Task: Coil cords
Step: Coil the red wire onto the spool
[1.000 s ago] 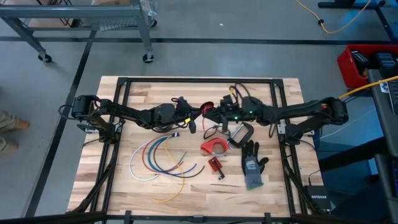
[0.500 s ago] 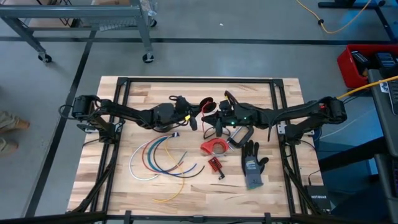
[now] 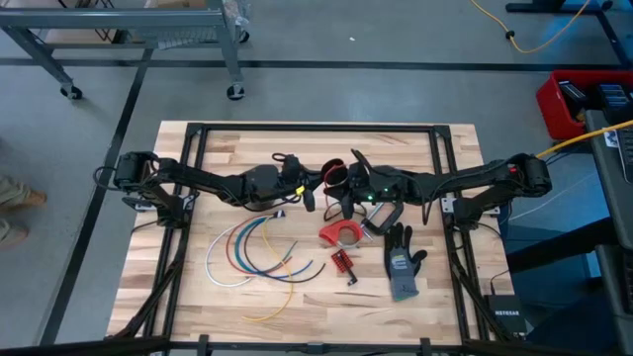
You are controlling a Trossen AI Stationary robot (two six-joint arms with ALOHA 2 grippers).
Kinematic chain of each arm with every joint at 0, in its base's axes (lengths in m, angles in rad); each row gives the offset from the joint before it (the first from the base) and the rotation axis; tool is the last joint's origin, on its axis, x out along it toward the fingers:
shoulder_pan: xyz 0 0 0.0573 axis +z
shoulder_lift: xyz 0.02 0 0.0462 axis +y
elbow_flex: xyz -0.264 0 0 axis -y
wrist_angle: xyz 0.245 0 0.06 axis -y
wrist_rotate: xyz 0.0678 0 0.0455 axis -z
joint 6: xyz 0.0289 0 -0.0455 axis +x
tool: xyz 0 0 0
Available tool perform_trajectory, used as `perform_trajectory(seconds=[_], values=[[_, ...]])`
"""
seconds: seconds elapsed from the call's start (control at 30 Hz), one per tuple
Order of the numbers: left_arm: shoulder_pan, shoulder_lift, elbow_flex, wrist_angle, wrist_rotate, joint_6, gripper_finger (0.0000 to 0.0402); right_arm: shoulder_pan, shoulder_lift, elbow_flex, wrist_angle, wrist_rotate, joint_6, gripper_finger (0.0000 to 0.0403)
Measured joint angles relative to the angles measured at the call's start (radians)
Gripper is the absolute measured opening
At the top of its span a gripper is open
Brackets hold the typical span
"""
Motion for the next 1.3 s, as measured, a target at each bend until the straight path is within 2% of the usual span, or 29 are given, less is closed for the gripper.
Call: perform_trajectory(seconds=[0.53, 0.67, 1.0, 1.3], values=[[0.000, -0.126, 0.001, -0.320, 0.005, -0.085, 0.0000, -0.001, -0.009, 0.000, -0.090, 0.009, -0.063, 0.0004], [-0.001, -0.126, 0.001, -0.341, 0.032, -0.113, 0.0000, -0.001, -0.009, -0.001, -0.093, 0.009, -0.103, 0.0010], [-0.012, -0.126, 0.001, -0.375, 0.070, -0.124, 0.0000, -0.001, -0.009, -0.002, -0.129, 0.009, -0.114, 0.0059], [-0.014, -0.126, 0.001, -0.384, 0.108, -0.162, 0.0000, -0.001, -0.009, -0.002, -0.145, 0.009, -0.114, 0.0064]])
